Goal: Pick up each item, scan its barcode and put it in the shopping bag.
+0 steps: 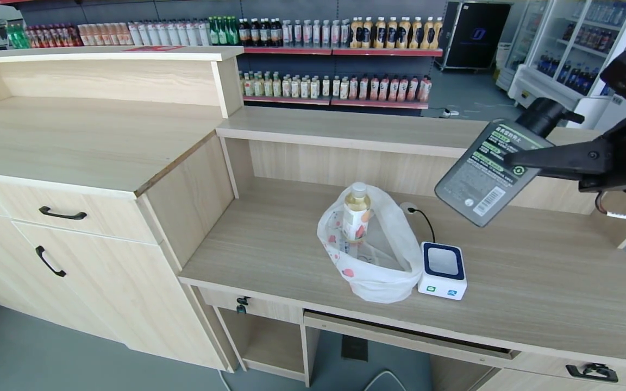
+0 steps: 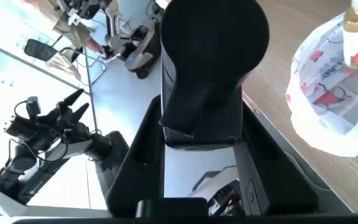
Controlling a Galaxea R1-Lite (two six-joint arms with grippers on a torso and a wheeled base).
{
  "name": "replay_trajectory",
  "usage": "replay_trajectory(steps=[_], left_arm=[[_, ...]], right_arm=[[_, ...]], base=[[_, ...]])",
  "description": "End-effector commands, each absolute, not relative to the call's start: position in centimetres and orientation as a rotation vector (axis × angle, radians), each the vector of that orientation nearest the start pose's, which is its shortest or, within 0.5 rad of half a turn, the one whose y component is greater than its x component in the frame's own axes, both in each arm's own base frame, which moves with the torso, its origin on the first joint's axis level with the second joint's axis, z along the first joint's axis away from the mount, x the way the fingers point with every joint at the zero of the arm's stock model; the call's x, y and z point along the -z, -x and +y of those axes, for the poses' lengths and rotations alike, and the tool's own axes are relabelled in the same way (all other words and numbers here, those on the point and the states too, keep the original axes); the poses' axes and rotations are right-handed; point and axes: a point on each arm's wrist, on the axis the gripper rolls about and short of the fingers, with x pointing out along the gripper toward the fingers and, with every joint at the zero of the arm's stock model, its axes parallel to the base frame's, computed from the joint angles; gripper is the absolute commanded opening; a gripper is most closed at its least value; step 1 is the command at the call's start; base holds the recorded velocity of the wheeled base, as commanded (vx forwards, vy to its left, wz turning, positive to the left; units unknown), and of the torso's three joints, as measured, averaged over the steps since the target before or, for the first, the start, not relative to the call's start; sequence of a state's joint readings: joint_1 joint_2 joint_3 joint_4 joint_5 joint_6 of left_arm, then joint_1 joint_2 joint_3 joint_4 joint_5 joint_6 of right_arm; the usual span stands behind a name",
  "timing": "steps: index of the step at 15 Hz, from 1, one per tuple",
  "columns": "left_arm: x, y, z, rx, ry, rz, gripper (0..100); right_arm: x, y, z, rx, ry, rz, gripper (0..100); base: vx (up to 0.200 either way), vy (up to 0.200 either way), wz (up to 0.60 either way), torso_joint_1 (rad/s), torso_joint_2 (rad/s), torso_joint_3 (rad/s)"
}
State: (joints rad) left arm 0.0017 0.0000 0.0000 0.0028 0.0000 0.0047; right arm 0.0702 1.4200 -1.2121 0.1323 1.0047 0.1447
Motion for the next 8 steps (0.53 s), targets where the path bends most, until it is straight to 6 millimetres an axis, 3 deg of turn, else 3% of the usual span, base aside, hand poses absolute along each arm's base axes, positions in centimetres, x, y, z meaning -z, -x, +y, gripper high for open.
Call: replay_trajectory(steps=[1, 8], left_arm=[[-7.5, 2.3, 0.0, -0.002, -0.005, 0.005, 100], [-7.5, 2.3, 0.0, -0.002, -0.005, 0.005, 100]], right_arm=[[-32.2, -20.6, 4.6, -1.111, -0.266, 0.35, 0], [-32.0, -15.7, 7.4, -1.305, -0.232, 0.376, 0]], base=[[0.0, 0.0, 0.0, 0.0, 0.0, 0.0], [0.0, 0.0, 0.0, 0.0, 0.0, 0.0]])
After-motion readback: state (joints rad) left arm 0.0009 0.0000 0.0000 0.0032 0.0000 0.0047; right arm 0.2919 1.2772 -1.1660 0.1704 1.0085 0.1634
